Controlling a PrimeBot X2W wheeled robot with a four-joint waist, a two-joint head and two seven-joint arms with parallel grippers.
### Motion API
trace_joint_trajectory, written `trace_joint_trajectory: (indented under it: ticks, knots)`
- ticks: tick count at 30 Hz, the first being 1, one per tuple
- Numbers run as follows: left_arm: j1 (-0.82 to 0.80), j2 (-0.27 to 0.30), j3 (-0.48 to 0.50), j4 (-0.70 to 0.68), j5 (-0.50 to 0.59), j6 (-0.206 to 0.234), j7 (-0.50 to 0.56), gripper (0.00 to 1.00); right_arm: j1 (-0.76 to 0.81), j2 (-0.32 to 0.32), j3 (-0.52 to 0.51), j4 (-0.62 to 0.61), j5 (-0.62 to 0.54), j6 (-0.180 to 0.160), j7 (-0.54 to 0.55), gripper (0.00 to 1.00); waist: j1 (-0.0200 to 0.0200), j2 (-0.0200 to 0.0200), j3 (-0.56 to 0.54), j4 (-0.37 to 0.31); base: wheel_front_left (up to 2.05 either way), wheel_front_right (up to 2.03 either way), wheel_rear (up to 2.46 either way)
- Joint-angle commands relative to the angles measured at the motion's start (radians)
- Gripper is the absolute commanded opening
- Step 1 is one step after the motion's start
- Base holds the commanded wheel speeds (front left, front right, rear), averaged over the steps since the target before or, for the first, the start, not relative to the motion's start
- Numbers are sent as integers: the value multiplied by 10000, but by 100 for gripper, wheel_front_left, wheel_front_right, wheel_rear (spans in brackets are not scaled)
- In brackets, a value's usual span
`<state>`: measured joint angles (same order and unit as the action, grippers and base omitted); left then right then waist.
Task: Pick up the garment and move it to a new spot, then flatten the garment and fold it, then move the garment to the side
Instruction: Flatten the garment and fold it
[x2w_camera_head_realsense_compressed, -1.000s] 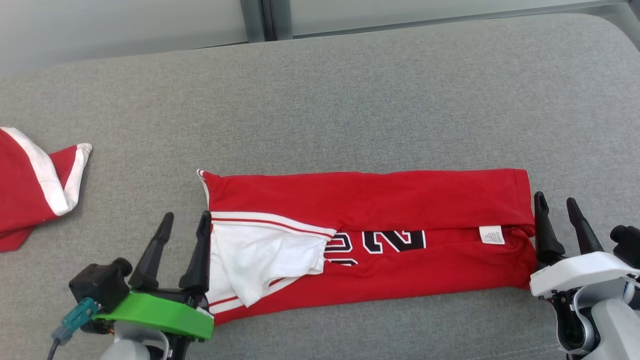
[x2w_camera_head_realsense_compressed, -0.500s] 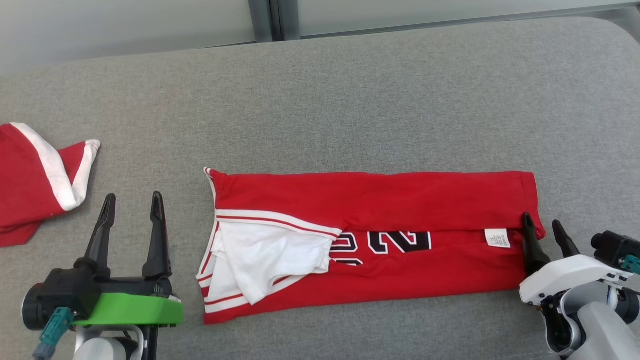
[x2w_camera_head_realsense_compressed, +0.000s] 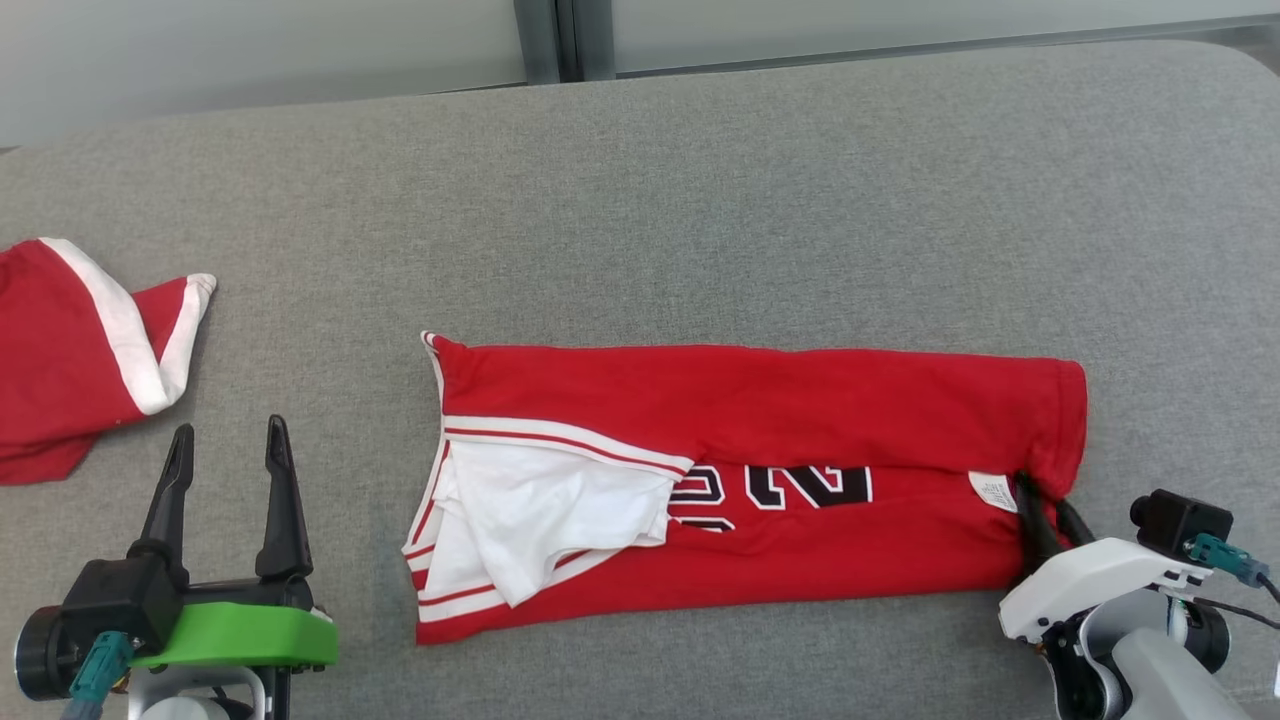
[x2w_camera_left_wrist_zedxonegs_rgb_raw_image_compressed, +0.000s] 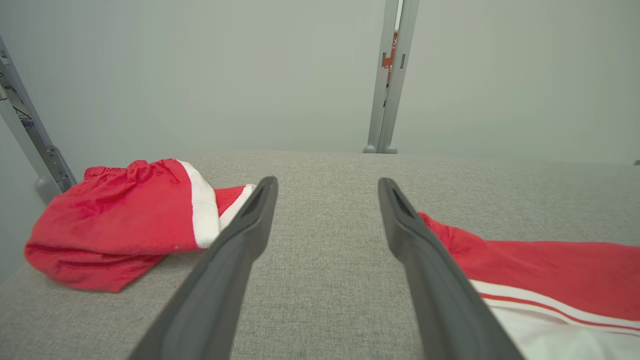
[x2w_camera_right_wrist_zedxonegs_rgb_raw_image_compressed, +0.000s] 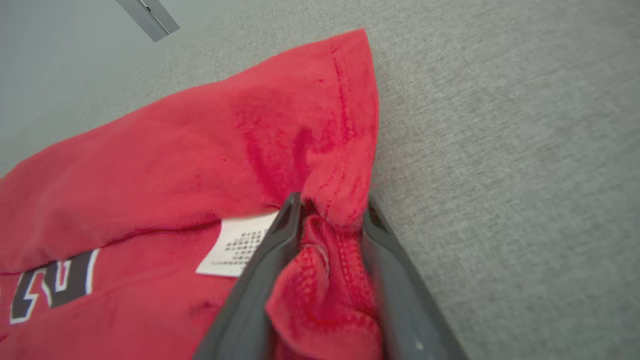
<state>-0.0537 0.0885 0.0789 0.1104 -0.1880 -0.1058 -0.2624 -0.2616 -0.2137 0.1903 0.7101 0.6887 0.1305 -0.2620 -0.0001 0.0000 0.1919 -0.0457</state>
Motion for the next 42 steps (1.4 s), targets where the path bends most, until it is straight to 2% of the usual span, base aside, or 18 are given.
trace_joint_trajectory:
  ticks: [1,6,15,20,30,35,42]
  knots:
    - [126,-37,111,42,83,-72,-31,100,215,71,186,81,152,1,58,0,1,0,-23,-18,0,0,0]
    - [114,-173,313,100,253,-156,-31,100,-7,-437,-28,134,330,-16,-10,0,1,0,-149,-86,0,0,0]
    - [250,-276,467,158,429,-235,-31,100,-147,-1652,-1495,127,-7,-10,-39,0,1,0,-501,-198,0,0,0]
    - [374,-313,517,139,421,-252,-32,100,-125,-1887,-1853,-203,-327,-8,-41,0,1,0,-670,-248,0,0,0]
    - [599,-354,502,148,327,-261,-32,100,548,-1085,-1577,-2435,-1072,-7,-36,0,1,0,-956,-315,0,0,0]
    - [653,-366,417,186,287,-260,-32,100,964,-588,-930,-3570,-1401,-7,-36,0,1,0,-1012,-245,0,0,0]
    - [478,-372,165,244,282,-261,-32,100,844,-42,311,-4204,-1611,-5,21,0,1,0,-1023,100,0,0,0]
